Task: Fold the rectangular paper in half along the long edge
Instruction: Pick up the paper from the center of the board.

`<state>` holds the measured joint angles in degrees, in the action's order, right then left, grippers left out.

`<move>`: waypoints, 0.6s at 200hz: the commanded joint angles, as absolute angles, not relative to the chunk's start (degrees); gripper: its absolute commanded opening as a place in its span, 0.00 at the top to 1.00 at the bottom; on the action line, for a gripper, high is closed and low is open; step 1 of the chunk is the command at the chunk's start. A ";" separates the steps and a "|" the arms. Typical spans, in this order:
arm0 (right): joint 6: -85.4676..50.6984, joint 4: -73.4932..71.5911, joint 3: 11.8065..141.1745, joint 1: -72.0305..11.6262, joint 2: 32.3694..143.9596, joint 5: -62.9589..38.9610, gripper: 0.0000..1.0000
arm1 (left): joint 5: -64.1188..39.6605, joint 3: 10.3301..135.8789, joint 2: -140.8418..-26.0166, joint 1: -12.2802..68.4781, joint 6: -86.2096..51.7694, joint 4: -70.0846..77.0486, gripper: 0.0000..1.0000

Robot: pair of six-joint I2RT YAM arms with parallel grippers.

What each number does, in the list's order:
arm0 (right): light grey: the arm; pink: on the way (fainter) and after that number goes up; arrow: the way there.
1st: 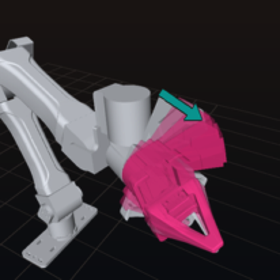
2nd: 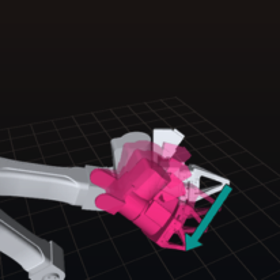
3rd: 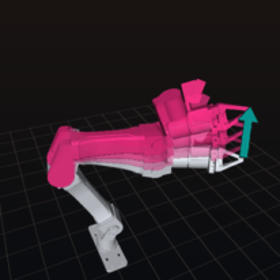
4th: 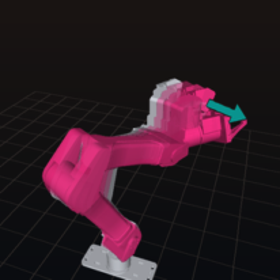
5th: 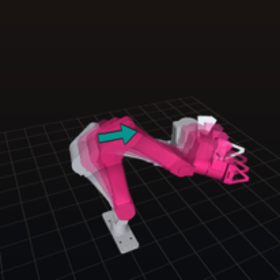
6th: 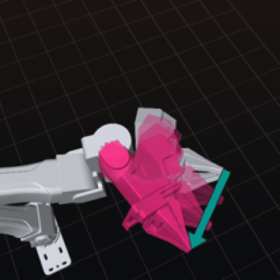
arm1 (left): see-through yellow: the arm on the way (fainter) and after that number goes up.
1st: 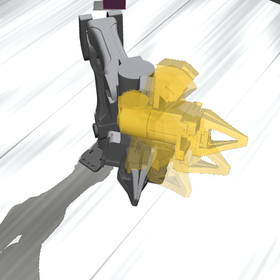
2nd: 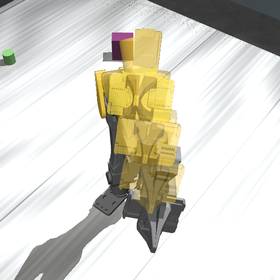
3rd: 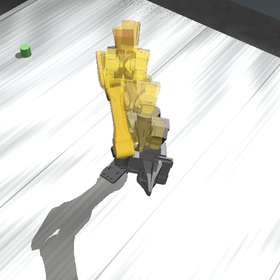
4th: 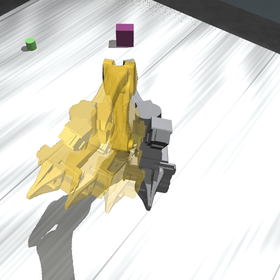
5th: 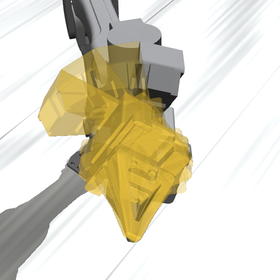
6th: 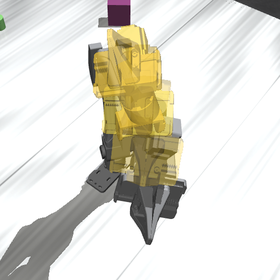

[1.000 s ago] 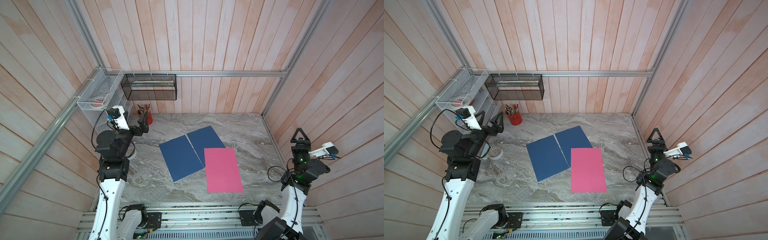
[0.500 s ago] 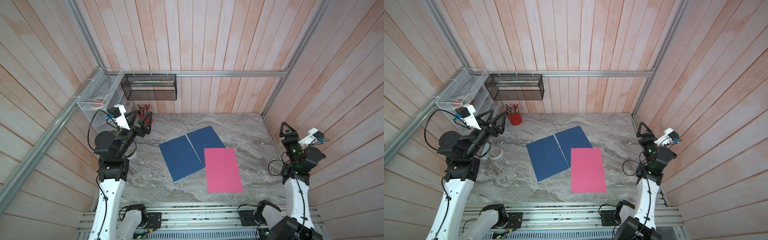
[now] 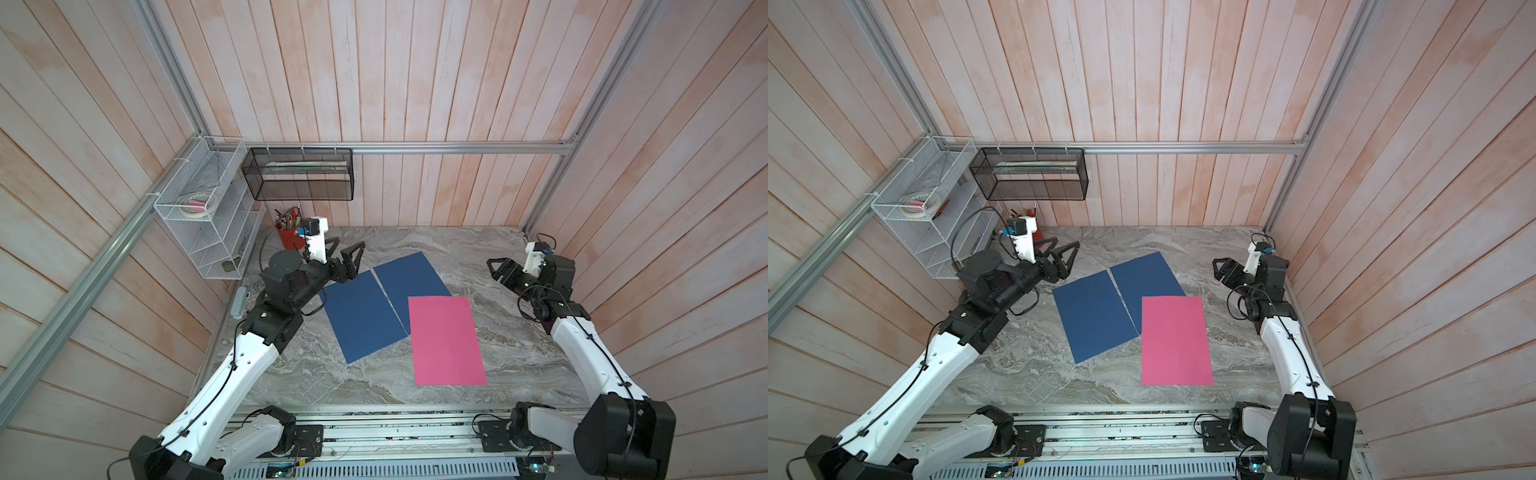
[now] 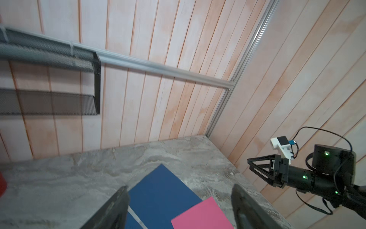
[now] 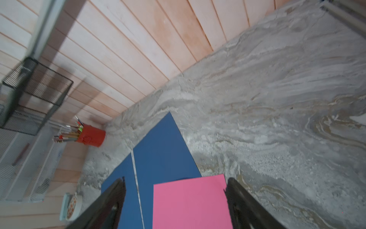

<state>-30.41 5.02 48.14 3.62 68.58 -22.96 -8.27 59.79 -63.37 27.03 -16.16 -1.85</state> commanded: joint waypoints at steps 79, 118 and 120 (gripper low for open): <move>-27.20 10.86 36.33 1.58 72.65 -23.12 0.28 | -15.32 52.95 -78.09 37.70 -27.80 4.48 0.65; -27.68 6.90 32.91 1.38 76.44 -23.70 0.30 | -19.57 55.18 -86.37 38.98 -29.91 4.85 0.95; -27.69 6.69 32.73 1.33 76.68 -23.72 0.30 | -20.03 55.24 -86.81 38.97 -30.13 5.08 0.96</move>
